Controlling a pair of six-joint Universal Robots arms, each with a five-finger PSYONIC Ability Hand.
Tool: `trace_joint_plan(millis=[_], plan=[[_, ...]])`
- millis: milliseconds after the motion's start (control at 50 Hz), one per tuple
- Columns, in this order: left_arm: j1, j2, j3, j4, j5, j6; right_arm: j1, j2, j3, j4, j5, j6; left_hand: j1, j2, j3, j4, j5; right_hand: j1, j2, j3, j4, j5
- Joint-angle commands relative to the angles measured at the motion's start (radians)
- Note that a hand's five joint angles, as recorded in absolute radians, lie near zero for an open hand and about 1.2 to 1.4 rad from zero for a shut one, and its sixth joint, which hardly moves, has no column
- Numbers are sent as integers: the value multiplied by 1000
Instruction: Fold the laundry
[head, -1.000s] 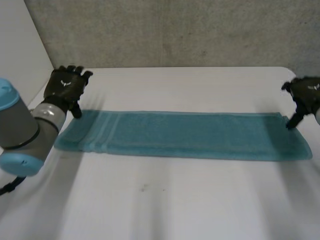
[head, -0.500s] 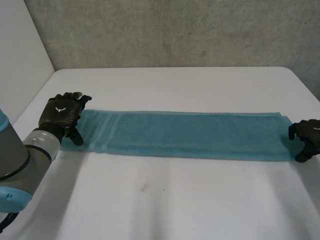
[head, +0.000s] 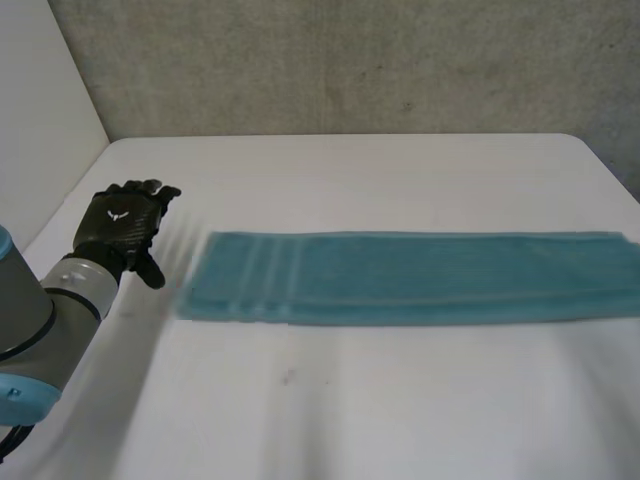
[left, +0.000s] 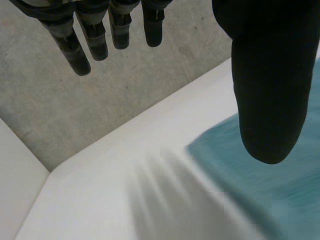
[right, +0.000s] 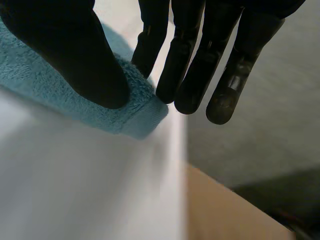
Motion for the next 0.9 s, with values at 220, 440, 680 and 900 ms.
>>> trace_joint_plan(millis=[220,440,680,900], plan=[[5,44,4,0,0,0,273,-94,-177,8,108,-27,-4,10,7,7,-31,446,216,215,205,266],[6,83,12,6,-2,0,845,-15,-403,8,99,-9,-4,10,7,7,-31,446,216,215,205,266],[2,83,7,6,0,0,1209,288,-558,14,74,-9,-4,10,7,7,-31,446,216,215,205,266],[-64,49,61,9,3,0,1231,303,-578,14,155,-3,-4,10,7,7,-31,-776,-1006,-1007,-1017,-956]])
